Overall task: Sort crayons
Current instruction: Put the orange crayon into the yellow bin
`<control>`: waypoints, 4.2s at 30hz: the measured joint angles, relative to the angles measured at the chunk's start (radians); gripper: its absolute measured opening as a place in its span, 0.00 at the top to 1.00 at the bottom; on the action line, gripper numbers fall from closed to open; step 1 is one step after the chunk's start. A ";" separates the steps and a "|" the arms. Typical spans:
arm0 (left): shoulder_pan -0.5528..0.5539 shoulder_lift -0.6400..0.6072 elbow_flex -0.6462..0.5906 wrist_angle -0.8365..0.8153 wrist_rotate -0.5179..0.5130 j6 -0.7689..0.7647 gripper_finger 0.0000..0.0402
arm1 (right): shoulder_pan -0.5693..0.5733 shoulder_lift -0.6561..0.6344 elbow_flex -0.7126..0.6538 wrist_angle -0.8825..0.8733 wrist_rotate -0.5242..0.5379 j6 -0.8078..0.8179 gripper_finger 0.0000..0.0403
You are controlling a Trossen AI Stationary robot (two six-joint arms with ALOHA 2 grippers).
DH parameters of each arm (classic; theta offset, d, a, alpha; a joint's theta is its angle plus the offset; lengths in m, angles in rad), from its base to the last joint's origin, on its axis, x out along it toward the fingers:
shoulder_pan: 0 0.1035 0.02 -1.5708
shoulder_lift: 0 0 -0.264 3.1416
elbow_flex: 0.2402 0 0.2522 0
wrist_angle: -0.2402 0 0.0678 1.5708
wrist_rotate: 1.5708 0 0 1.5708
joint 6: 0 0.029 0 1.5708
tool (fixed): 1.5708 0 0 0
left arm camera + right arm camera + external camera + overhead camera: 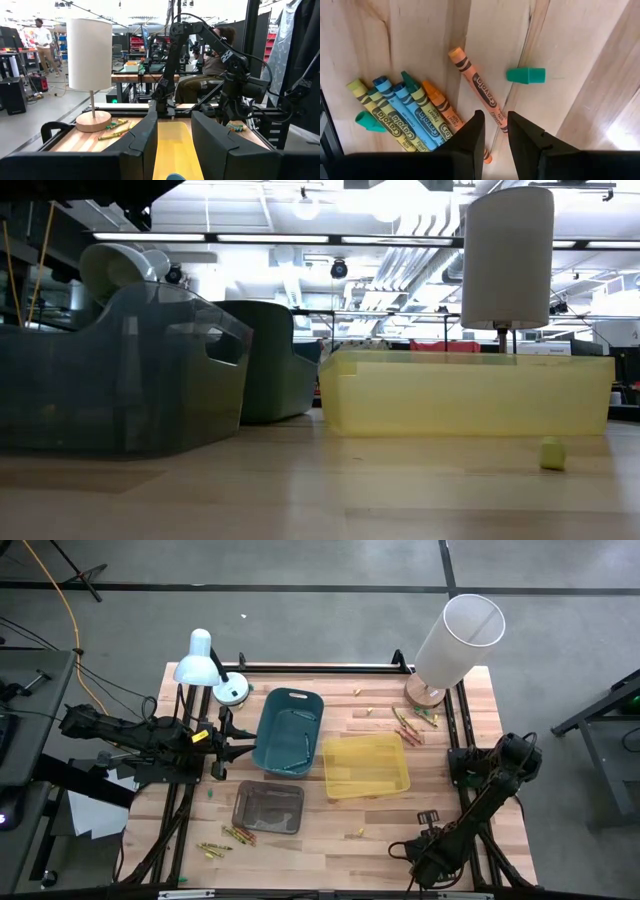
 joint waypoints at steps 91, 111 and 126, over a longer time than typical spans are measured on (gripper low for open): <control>-0.001 0.000 0.000 0.001 0.005 0.000 0.74 | -0.284 -0.031 0.000 0.620 0.147 -0.279 1.00; -0.001 0.000 0.000 -0.011 0.005 0.001 0.74 | -0.613 -0.034 -0.016 1.194 0.346 -1.003 1.00; 0.000 0.000 0.001 -0.036 0.005 0.002 0.74 | -0.600 -0.332 -0.157 0.767 0.470 -0.806 1.00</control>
